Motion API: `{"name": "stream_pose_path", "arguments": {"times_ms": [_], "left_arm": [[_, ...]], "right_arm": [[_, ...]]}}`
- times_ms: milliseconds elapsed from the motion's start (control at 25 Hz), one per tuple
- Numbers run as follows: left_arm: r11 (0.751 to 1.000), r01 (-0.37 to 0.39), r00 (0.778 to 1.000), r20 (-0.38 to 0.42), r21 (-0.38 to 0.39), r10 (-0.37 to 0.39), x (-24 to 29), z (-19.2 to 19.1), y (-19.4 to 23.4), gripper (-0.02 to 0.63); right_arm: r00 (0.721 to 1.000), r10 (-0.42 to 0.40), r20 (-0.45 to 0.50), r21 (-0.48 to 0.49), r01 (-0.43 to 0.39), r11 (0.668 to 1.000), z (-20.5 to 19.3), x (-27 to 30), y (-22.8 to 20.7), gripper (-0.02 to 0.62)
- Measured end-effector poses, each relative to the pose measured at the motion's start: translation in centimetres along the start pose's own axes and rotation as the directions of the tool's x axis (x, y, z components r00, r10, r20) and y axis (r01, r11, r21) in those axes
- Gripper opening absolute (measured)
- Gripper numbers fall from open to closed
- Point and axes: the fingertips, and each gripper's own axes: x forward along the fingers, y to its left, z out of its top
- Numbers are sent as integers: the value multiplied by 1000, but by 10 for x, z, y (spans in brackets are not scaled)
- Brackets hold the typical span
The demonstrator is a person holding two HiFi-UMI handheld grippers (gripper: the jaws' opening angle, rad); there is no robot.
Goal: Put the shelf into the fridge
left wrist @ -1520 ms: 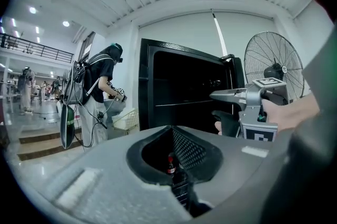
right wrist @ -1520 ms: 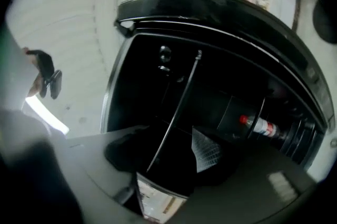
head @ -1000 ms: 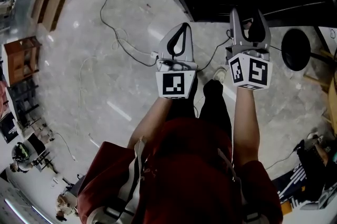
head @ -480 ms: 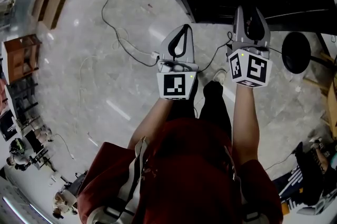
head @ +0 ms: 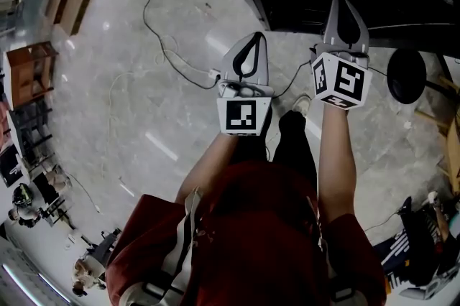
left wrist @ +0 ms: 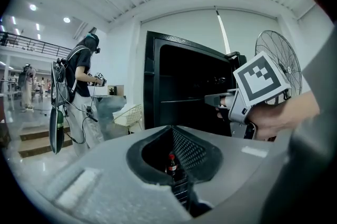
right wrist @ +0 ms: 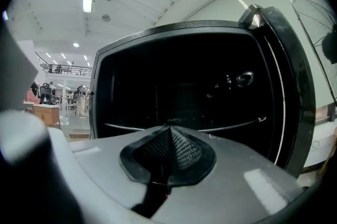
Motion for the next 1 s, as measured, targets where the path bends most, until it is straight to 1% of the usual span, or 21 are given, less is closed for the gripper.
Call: {"name": "stream_pose_path", "arguments": {"times_ms": [360,480,680,1000], "left_arm": [[1000,3,1000,11,17,-3,3,7,-1,6],[1000,1,1000,18,9,-1,1,6,-1,6],[1000,2,1000,27,6,-2,1,8,-1,6],[1000,-3,1000,4,11,3,-1,5,-1,6]], "right_arm": [[999,-8,47,-20,9,1000,3,20,-2,-6],[998,-15,68,-31,17,999,3,26,-4,-6],[994,-30,107,-76,38,996,6,35,-5,-8],[996,-17,92,-82,24,996,7,58,-8,-8]]}}
